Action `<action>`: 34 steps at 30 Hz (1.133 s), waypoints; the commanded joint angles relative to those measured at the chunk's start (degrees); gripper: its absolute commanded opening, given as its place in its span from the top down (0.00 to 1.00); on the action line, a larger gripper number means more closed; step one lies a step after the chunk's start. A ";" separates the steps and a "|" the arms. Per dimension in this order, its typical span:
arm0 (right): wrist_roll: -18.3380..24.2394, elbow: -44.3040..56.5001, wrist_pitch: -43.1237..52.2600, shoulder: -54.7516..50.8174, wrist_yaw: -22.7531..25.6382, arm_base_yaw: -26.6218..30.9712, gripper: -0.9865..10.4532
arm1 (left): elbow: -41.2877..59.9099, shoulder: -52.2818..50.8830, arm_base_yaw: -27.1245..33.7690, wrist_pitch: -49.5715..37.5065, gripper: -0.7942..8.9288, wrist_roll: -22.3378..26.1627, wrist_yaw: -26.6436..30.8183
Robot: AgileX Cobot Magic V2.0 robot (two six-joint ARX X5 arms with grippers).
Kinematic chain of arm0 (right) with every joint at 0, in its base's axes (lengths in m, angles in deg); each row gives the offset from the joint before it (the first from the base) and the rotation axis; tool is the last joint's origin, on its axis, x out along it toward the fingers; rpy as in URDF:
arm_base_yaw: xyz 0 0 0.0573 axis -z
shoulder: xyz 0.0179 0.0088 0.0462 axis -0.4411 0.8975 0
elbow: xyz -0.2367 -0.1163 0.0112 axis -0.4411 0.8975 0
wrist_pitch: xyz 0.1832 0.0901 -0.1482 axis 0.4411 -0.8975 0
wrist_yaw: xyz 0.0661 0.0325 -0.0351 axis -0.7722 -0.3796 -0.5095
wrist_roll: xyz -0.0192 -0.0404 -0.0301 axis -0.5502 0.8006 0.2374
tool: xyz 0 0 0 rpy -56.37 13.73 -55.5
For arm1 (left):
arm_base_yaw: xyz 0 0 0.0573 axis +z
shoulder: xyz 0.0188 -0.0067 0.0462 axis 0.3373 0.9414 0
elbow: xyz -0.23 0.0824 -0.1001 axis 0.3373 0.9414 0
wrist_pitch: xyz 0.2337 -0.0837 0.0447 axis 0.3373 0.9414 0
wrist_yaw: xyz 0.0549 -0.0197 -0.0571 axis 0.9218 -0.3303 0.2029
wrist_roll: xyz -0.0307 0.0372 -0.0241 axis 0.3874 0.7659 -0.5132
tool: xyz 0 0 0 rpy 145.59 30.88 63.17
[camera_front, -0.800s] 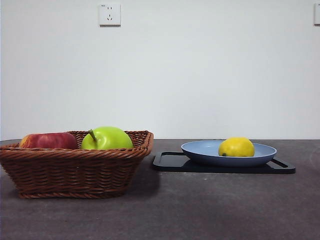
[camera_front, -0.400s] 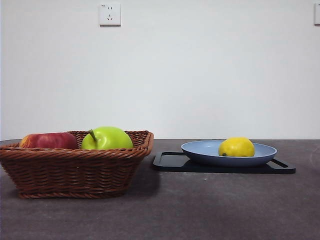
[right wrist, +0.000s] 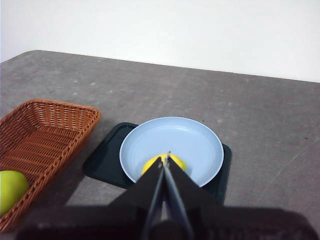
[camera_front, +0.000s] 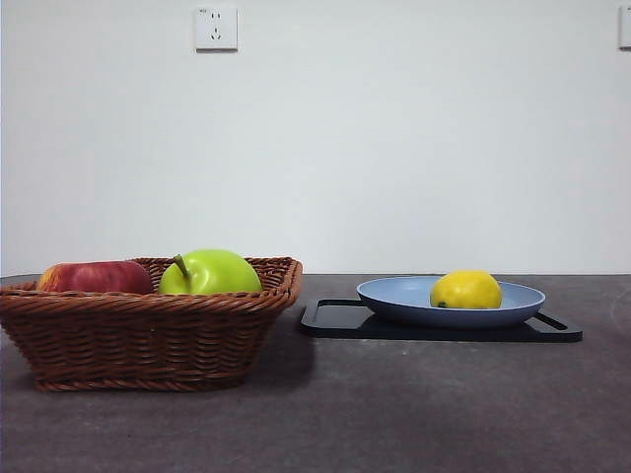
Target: Take the lemon from the basket,put the lemon in the plate,hand out the plate
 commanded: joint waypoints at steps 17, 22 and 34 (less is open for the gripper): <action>-0.72 -0.52 0.66 0.07 0.20 -0.37 0.91 | 0.61 -0.17 0.24 -0.66 0.91 -0.37 0.13; 8.90 -0.52 1.66 -0.07 4.66 -0.35 0.91 | 0.61 -0.17 0.24 -0.66 0.91 -0.37 0.13; 8.61 3.08 1.70 -10.67 3.50 9.14 0.91 | 0.61 -0.17 0.24 -0.66 0.91 -0.35 0.13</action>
